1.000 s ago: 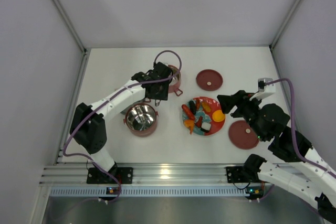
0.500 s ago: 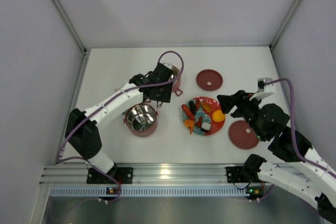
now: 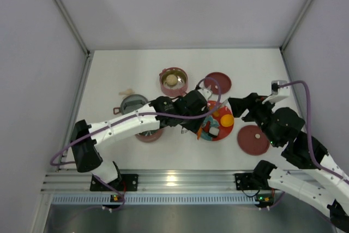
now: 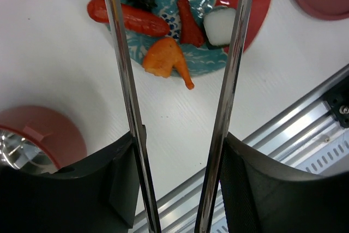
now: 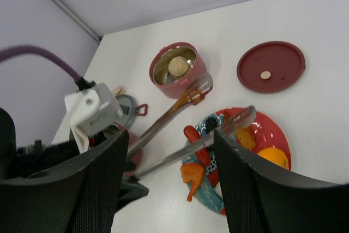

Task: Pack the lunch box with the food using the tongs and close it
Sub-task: Pick up the fake food from the plate.

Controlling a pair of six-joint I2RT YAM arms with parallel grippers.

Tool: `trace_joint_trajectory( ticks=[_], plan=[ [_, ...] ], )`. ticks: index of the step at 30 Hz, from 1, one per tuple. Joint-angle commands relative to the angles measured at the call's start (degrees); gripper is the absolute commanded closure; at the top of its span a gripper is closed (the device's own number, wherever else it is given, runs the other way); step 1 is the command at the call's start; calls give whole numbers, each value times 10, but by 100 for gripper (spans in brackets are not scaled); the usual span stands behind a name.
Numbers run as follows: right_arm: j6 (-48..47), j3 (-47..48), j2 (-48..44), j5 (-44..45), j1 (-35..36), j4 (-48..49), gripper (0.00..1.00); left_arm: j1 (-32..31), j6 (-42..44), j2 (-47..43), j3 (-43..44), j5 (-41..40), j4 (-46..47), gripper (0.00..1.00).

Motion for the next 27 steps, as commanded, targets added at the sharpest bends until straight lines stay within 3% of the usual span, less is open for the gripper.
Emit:
trace_joint_trajectory(
  ticks=[1, 11, 27],
  plan=[
    [-9, 57, -10, 32, 10, -32, 37, -38, -7, -30, -14, -9, -1, 42],
    [-10, 79, -27, 68, 9, -77, 37, -108, -31, -8, -48, -8, 15, 42],
    [-3, 62, -43, 69, 9, -82, 37, -112, -25, 75, -41, 13, 68, 44]
  ],
)
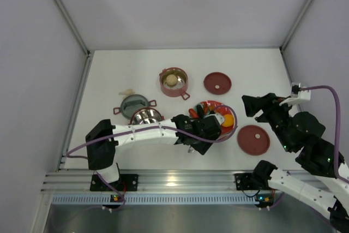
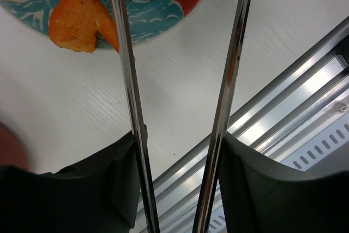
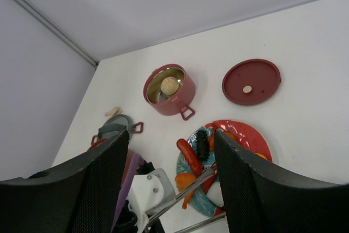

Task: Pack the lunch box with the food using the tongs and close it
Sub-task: Pick up the fake food from the plate.

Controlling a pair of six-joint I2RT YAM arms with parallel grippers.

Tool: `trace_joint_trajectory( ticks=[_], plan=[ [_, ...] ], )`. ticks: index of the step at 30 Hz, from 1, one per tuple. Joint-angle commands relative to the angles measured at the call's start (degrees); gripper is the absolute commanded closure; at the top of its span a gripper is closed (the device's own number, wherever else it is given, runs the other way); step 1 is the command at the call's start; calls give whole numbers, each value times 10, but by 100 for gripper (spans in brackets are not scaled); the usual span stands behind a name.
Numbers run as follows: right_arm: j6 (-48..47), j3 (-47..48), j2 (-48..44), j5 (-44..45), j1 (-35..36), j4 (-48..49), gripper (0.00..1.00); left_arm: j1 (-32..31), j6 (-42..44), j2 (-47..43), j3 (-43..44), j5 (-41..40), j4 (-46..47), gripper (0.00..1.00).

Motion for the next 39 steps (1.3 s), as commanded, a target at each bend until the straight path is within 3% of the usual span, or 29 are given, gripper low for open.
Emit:
trace_joint_trajectory(
  ticks=[1, 17, 23, 39],
  plan=[
    [1, -2, -11, 15, 9, -17, 37, -3, 1, 6, 11, 7, 38, 45],
    [1, -12, -19, 21, 9, -17, 39, -3, 3, 35, 31, 6, 34, 56],
    [1, -12, -19, 22, 9, -15, 40, -3, 5, 35, 32, 3, 32, 67],
    [0, -8, -18, 21, 9, -16, 40, -3, 2, -10, 53, -43, 2, 81]
  ],
)
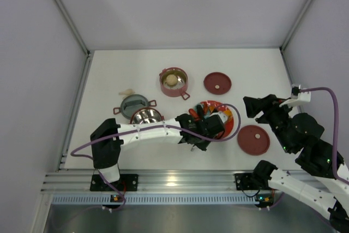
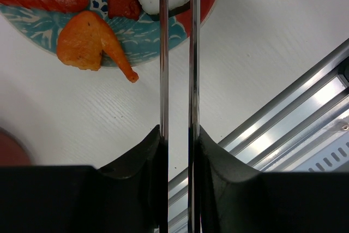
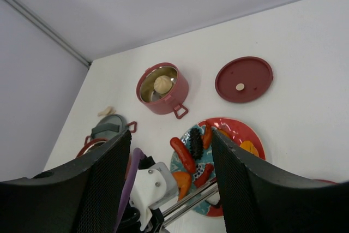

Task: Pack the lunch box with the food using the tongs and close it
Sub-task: Pick up the fake food from the plate, then place the fake food in the packing box.

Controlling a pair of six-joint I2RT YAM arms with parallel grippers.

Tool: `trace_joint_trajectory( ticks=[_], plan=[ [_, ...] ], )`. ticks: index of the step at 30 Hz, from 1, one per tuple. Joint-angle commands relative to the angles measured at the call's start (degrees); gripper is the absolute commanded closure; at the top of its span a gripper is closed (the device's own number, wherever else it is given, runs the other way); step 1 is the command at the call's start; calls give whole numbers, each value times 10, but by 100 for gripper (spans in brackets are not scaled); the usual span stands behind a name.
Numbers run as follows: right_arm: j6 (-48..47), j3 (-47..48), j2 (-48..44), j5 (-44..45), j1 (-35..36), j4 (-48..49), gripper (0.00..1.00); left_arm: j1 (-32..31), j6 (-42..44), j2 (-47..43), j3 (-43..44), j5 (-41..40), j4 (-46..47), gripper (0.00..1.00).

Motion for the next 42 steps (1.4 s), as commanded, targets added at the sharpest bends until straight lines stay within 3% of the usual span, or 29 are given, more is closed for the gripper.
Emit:
trace_joint_trajectory(
  ticks=[1, 13, 19, 29, 42],
  plan=[
    [0, 4, -7, 9, 9, -8, 40, -3, -1, -50, 29, -29, -8, 81],
    [-4, 12, 4, 6, 9, -5, 40, 6, -6, -89, 67, -90, -68, 82],
    [-5, 15, 11, 2, 9, -3, 40, 70, 4, -120, 66, -79, -75, 83],
    [-5, 13, 15, 0, 9, 2, 40, 252, 52, -138, 60, -3, -61, 83],
    [-3, 2, 7, -4, 9, -3, 40, 320, 57, -73, 23, 29, -7, 82]
  ],
)
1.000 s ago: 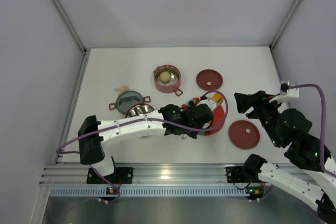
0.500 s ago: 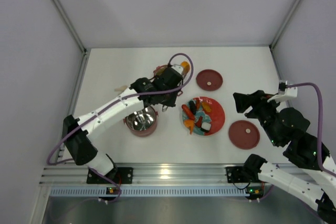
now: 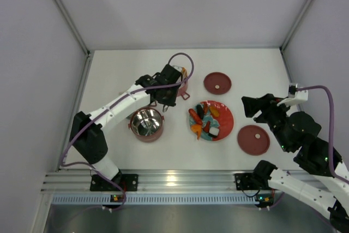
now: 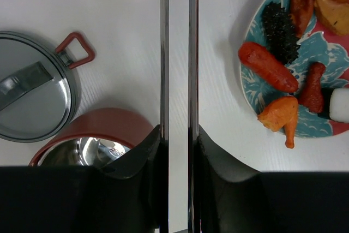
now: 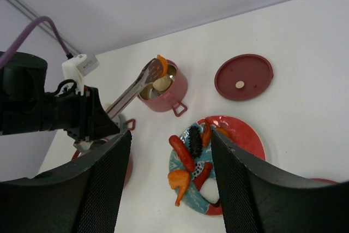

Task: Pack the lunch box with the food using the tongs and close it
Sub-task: Place the fake food in the packing box.

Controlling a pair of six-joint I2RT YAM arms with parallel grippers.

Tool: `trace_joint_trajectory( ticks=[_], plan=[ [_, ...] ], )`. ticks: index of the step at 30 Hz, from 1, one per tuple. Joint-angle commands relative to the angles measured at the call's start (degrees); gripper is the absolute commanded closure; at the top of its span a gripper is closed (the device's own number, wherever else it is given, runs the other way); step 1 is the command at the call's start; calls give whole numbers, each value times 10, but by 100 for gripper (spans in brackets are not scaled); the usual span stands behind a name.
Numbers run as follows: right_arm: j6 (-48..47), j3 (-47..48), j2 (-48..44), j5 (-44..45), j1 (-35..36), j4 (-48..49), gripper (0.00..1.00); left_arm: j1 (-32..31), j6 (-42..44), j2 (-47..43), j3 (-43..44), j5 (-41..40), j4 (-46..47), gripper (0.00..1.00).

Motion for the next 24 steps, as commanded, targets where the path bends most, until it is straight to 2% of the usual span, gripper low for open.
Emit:
trace_joint_trajectory(
  ticks=[1, 17, 24],
  plan=[
    [-1, 1, -5, -1, 9, -5, 40, 8, 6, 9, -9, 9, 40, 82],
    [0, -8, -8, -1, 9, -3, 40, 19, 7, 11, -23, 0, 43, 56],
    [2, -9, -8, -1, 9, -1, 40, 19, 7, -6, -24, 5, 42, 56]
  ],
)
